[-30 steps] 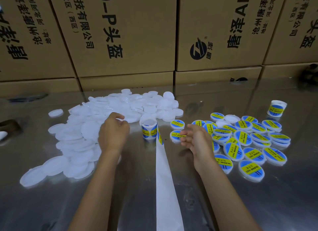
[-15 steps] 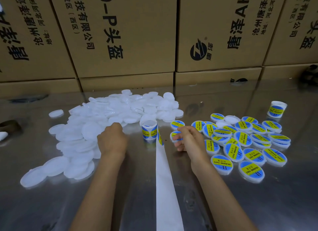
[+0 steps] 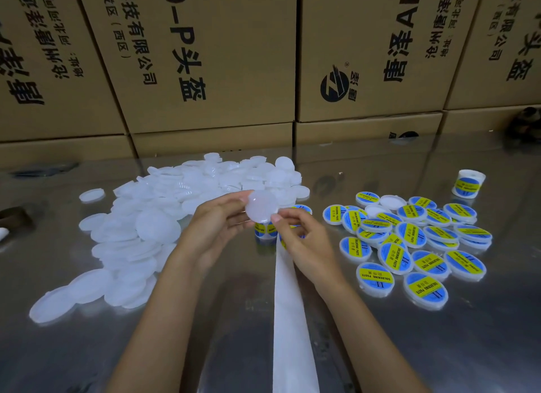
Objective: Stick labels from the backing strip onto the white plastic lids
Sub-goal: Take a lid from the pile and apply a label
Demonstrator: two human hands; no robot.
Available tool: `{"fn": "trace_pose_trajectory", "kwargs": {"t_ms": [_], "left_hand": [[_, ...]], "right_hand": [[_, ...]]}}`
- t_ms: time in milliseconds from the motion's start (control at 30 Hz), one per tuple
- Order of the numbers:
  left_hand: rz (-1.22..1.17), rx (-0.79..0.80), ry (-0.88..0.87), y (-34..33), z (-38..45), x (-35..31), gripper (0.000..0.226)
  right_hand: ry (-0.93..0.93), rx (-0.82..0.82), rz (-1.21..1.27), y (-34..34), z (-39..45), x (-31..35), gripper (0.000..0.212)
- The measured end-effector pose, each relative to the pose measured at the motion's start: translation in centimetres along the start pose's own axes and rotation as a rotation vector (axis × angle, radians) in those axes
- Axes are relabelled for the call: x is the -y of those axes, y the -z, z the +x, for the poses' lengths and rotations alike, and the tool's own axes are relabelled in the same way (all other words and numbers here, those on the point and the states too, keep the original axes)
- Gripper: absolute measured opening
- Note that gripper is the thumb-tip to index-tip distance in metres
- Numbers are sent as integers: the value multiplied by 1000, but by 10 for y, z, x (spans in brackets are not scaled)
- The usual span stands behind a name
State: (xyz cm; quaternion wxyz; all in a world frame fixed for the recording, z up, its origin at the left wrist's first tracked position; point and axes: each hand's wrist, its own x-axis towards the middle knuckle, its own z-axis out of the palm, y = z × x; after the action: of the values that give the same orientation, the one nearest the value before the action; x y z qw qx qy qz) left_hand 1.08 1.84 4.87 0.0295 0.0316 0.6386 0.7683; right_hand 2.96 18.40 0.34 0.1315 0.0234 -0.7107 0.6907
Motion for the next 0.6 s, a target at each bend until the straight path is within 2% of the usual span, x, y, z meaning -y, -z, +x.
{"fn": "trace_pose_trajectory", "kwargs": {"t_ms": [133, 267, 367, 500, 533, 600], "left_hand": [[14, 60, 23, -10, -2, 1, 25], [83, 87, 1, -18, -4, 6, 25], [182, 5, -49, -21, -4, 10, 23], [34, -141, -21, -19, 1, 10, 19], [-9, -149, -15, -18, 1, 10, 18], [-45, -154, -19, -17, 2, 10, 17]], "right_hand": [[51, 8, -41, -1, -2, 0, 11], [70, 51, -54, 1, -2, 1, 13], [78, 77, -64, -2, -2, 1, 16], [73, -112, -17, 3, 2, -2, 6], [71, -135, -44, 5, 3, -3, 8], [34, -109, -130, 8, 6, -9, 23]]}}
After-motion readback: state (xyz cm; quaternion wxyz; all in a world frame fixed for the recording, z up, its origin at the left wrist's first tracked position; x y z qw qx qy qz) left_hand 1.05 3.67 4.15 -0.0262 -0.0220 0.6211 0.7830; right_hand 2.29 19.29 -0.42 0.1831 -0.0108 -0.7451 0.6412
